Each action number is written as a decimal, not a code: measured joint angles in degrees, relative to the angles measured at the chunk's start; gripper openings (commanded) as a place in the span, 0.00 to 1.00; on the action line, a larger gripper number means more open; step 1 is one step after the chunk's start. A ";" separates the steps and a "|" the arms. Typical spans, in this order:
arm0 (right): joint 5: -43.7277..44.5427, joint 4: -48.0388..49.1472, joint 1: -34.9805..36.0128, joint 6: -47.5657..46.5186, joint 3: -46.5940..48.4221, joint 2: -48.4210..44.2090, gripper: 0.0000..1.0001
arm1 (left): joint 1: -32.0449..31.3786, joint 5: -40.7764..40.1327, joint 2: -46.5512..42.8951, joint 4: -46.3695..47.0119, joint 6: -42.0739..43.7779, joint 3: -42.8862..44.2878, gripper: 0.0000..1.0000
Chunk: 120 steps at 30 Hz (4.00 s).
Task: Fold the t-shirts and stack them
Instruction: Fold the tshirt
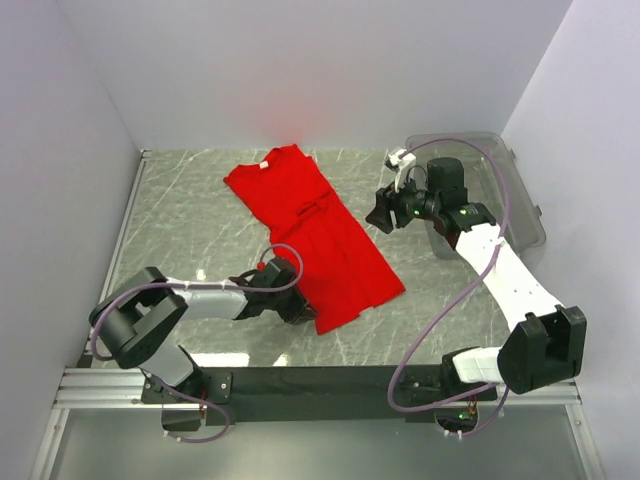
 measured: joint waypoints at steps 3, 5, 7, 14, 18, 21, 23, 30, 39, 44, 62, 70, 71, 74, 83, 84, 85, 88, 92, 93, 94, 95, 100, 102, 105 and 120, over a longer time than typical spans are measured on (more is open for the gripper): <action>-0.63 -0.04 -0.52 0.09 -1.14 -0.09 0.67 | -1.05 -1.27 -2.16 -3.37 0.04 -0.24 0.01; -1.05 -0.13 -0.68 0.20 -1.86 -0.09 0.66 | -1.86 -1.66 -4.70 -5.40 -0.02 -1.64 0.01; -1.29 -0.15 -0.70 0.20 -2.29 -0.09 0.66 | -2.75 -1.75 -7.74 -7.23 -0.24 -3.67 0.01; -3.45 -0.20 -0.96 -0.04 -2.62 -0.09 0.67 | -6.49 -1.95 -22.53 -15.15 -4.61 -12.50 0.11; -7.28 -1.53 -0.98 -3.58 -2.73 -0.07 0.67 | -6.60 -3.80 -31.52 -21.03 -7.02 -15.30 0.48; -11.45 -4.74 -0.98 -11.82 -3.58 -0.07 0.68 | -6.60 -5.77 -37.86 -25.16 -7.74 -15.28 0.64; -13.73 -9.09 -0.98 -20.52 -4.83 -0.24 0.71 | -6.62 -6.84 -41.53 -28.22 -7.39 -14.80 0.68; -14.43 -27.91 -1.01 -63.10 -15.47 -8.57 0.88 | -6.67 -5.20 -53.11 -35.76 -6.73 -12.94 0.65; -7.13 -38.10 5.07 -91.78 -29.64 -15.54 0.82 | -6.86 1.38 -55.56 -38.47 -7.91 -16.44 0.59; -4.00 -31.71 14.36 -90.01 -36.79 -18.97 0.79 | -6.86 3.13 -48.33 -37.35 -9.16 -17.44 0.59; -0.90 -16.70 21.05 -79.01 -37.46 -14.43 0.70 | -6.75 7.61 -36.09 -26.77 -11.93 -18.91 0.46; -0.94 -16.76 21.40 -78.64 -38.69 -15.32 0.67 | -6.19 8.94 -32.85 -27.87 -11.41 -18.01 0.34; -0.92 -16.74 21.51 -78.64 -38.86 -15.50 0.67 | -6.16 8.96 -32.65 -28.00 -11.39 -17.88 0.34; -0.94 -16.65 22.14 -78.55 -39.28 -15.76 0.66 | -6.12 9.07 -32.22 -28.04 -11.34 -17.70 0.34; -0.90 -16.41 23.02 -77.72 -40.24 -15.76 0.65 | -6.10 8.92 -30.27 -28.63 -9.49 -16.00 0.38; -0.90 -16.37 23.02 -77.72 -40.24 -15.76 0.65 | -6.12 8.92 -29.92 -28.63 -8.98 -15.78 0.38; -0.90 -16.33 23.02 -77.72 -40.24 -15.76 0.65 | -6.14 8.94 -29.62 -28.68 -8.61 -15.56 0.38; -0.92 -16.22 23.02 -77.70 -40.24 -15.76 0.65 | -6.16 9.03 -28.72 -28.83 -7.54 -14.97 0.37; -0.92 -16.20 23.02 -77.57 -40.24 -15.76 0.64 | -6.47 8.41 -28.30 -29.90 -5.84 -13.66 0.38; -0.90 -16.20 23.02 -77.55 -40.24 -15.76 0.64 | -6.69 7.91 -28.50 -30.03 -5.40 -13.49 0.38; -0.92 -16.20 23.02 -77.55 -40.24 -15.78 0.64 | -6.86 7.52 -28.79 -30.12 -5.11 -13.42 0.38; -0.92 -16.20 23.04 -77.55 -40.24 -15.78 0.64 | -7.10 7.04 -29.31 -30.12 -4.85 -13.40 0.38; -0.92 -16.15 23.10 -77.53 -40.24 -15.80 0.64 | -7.10 2.78 -32.94 -23.82 -5.03 -13.31 0.39; -0.92 -16.15 23.12 -77.53 -40.24 -15.80 0.64 | -7.13 2.05 -34.23 -22.14 -5.20 -13.31 0.39; -0.94 -16.15 23.12 -77.55 -40.24 -15.82 0.64 | -7.08 1.14 -35.63 -20.61 -5.55 -13.31 0.39; -0.92 -16.17 23.12 -77.55 -40.24 -16.17 0.64 | -7.08 0.85 -31.45 -30.10 -4.09 -10.49 0.45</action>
